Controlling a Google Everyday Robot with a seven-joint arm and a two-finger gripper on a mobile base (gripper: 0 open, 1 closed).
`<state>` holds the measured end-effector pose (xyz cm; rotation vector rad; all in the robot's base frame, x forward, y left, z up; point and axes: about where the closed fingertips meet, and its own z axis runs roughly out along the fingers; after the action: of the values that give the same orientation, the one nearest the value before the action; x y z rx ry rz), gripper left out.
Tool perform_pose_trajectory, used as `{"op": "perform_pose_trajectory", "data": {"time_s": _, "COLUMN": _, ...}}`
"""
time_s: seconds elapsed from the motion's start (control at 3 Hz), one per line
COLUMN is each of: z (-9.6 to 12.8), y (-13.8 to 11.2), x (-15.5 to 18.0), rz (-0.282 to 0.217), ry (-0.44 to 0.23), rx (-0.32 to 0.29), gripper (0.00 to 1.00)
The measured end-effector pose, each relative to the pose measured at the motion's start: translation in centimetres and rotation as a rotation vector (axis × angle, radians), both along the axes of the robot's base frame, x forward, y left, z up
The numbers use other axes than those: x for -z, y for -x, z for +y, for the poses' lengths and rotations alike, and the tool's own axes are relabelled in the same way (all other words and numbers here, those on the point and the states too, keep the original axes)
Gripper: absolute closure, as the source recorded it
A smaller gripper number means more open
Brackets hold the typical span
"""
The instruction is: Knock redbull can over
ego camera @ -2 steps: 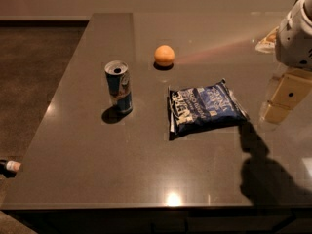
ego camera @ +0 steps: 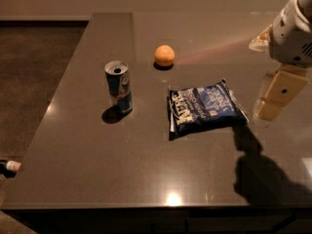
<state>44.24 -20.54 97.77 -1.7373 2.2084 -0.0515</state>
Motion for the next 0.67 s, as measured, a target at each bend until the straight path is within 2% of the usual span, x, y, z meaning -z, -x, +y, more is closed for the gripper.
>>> {"op": "perform_pose_trajectory", "data": {"time_s": 0.33, "z": 3.3, "y": -0.9, "x": 0.1, "rz": -0.003, "ry": -0.069, "rx": -0.075, "gripper": 0.00}}
{"op": "perform_pose_trajectory", "data": {"time_s": 0.67, "z": 8.1, "y": -1.8, "x": 0.7, "rz": 0.015, "ry": -0.152, "rx": -0.171, "gripper": 0.00}}
